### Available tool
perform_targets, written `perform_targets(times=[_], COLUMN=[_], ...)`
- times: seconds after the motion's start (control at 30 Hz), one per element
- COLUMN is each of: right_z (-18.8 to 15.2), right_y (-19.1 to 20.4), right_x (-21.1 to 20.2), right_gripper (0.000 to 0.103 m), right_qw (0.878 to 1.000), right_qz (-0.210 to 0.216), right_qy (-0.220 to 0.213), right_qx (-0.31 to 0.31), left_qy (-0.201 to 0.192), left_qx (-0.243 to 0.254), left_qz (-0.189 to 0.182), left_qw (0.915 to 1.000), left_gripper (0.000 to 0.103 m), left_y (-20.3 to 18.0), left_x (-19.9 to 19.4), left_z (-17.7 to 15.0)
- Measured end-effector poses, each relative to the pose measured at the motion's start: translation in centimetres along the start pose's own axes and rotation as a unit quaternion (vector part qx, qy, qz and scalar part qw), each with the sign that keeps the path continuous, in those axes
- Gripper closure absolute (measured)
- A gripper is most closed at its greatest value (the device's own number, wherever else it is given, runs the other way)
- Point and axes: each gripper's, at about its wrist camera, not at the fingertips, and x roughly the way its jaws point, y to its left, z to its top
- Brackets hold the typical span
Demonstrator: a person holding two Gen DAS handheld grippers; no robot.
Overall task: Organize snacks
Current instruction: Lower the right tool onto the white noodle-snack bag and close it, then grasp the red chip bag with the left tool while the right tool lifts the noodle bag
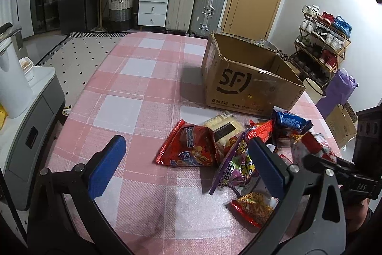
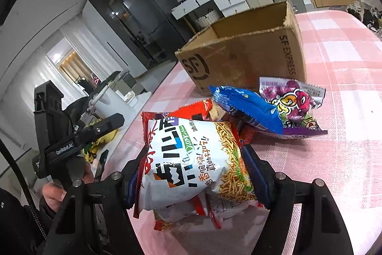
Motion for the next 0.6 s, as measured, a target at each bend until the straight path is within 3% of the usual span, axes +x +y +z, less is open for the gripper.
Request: perform_targets(times=[0.3,0.6], right_z=[0.2,0.2], right_y=[0.9,0.5], right_x=[-2.6,-3.7], right_gripper=[0.028,0.028], right_qw=[1.0,0.999], right_qz=[0.005,0.004], right_qy=[-0.025,-0.034], right_qx=[-0.012,-0.013], left_qy=[0.016,0.047], left_qx=[-0.017,-0.02], left_qz=[0.005,-0.008], left_qw=[0.9997,0.9986], left_gripper=[0.001,0.001], left_y=[1.5,2.0], left_x=[0.3,3.3], left_z=[-0.6,-0.6])
